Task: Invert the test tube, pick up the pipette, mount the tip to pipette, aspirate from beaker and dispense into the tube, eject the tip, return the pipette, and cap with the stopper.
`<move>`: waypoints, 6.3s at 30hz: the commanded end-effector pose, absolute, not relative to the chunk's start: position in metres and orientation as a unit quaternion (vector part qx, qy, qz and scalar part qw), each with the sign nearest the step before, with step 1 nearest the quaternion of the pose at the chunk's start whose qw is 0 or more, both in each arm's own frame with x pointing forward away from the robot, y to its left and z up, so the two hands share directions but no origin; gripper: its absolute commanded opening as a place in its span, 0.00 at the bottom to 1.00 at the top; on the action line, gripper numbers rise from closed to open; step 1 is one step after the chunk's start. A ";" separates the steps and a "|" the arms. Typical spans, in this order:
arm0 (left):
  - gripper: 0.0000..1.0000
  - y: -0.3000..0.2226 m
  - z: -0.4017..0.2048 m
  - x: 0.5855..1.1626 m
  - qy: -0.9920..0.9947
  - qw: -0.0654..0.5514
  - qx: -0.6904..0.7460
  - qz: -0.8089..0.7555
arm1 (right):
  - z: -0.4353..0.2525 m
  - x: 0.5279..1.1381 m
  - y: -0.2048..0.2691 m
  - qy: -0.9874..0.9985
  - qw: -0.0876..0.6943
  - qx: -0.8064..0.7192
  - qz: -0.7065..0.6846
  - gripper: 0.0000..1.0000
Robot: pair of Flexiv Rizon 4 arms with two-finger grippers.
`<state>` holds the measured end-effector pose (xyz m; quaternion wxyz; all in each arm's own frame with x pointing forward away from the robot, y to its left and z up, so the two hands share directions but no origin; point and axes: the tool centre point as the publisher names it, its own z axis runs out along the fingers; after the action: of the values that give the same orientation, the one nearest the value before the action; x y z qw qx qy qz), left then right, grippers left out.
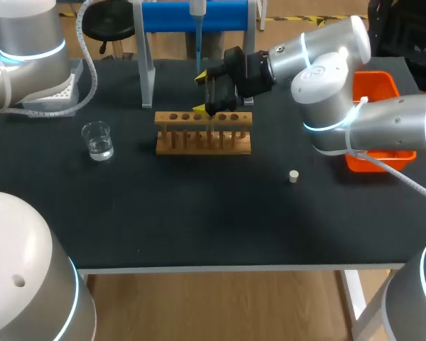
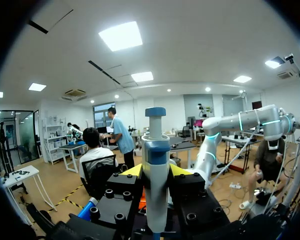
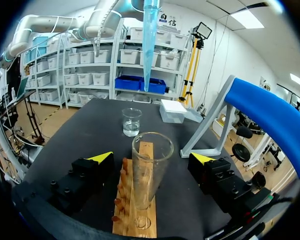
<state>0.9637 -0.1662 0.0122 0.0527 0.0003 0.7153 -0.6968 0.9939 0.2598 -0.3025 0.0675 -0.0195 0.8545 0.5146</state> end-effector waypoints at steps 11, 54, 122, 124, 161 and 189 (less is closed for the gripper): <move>0.00 -0.169 0.014 0.967 0.716 0.047 0.004 -0.697 | -0.303 0.995 0.260 0.855 0.066 -0.020 0.514 1.00; 0.00 -0.178 -0.008 0.991 0.701 0.016 -0.007 -0.713 | -0.303 0.995 0.260 0.855 0.066 -0.020 0.514 1.00; 0.00 -0.180 -0.024 0.987 0.718 0.009 0.005 -0.696 | -0.303 0.995 0.260 0.855 0.066 -0.020 0.514 1.00; 0.00 -0.180 -0.024 0.988 0.716 0.013 0.009 -0.697 | -0.303 0.995 0.260 0.855 0.066 -0.020 0.514 1.00; 0.00 -0.184 -0.032 0.977 0.713 0.003 0.035 -0.700 | -0.303 0.995 0.260 0.855 0.066 -0.020 0.514 1.00; 0.00 -0.189 -0.046 0.978 0.706 -0.005 0.047 -0.707 | -0.303 0.995 0.260 0.855 0.066 -0.020 0.514 1.00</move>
<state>0.9749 -0.1879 -0.0444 -0.0015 0.0440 0.7069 -0.7060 0.9941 0.2598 -0.3025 0.0673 -0.0196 0.8545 0.5147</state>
